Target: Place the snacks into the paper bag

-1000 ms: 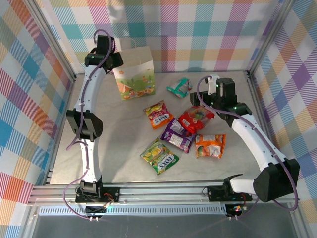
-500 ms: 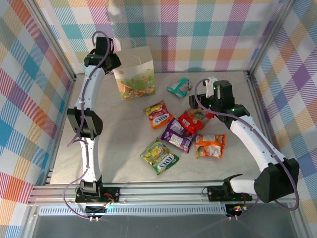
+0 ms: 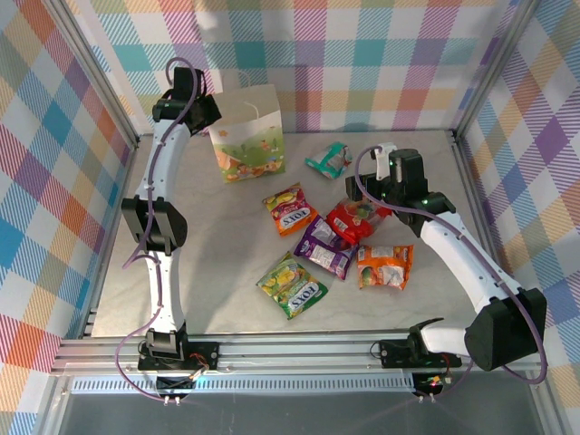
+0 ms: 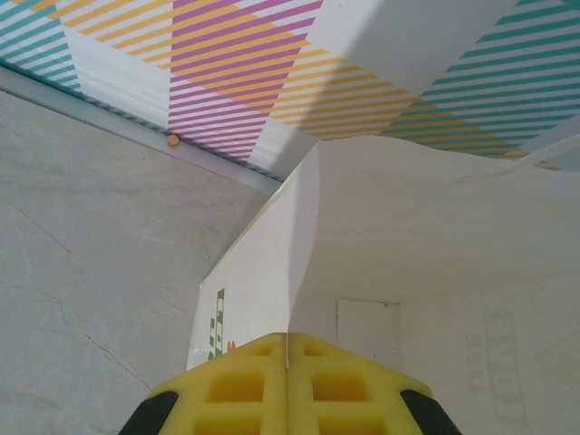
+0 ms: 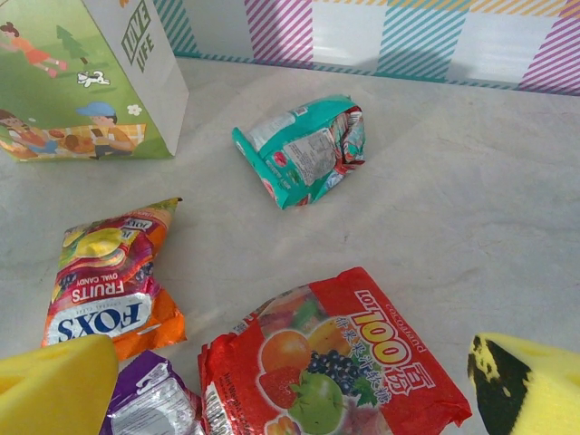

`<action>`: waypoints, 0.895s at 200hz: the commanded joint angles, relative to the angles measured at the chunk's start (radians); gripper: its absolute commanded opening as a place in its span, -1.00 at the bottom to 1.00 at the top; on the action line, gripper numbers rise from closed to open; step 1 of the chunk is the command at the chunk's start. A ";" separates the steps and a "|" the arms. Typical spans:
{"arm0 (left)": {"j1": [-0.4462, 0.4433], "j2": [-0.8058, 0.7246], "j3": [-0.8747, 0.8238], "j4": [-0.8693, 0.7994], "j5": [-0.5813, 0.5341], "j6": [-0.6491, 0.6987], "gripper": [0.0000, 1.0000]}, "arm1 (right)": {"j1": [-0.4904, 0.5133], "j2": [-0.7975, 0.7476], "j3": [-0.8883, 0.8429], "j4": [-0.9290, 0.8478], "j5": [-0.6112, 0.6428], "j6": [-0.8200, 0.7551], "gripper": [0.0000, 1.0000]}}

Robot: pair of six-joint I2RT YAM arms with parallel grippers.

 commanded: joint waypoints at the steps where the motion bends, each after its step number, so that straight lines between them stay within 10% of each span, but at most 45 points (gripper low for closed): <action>1: 0.009 -0.040 0.043 -0.043 0.029 -0.012 -1.00 | 0.009 -0.007 -0.017 0.017 0.008 -0.008 0.98; 179: 0.012 -0.269 -0.151 -0.277 -0.077 0.011 -1.00 | 0.016 -0.096 -0.047 -0.026 0.010 0.016 0.98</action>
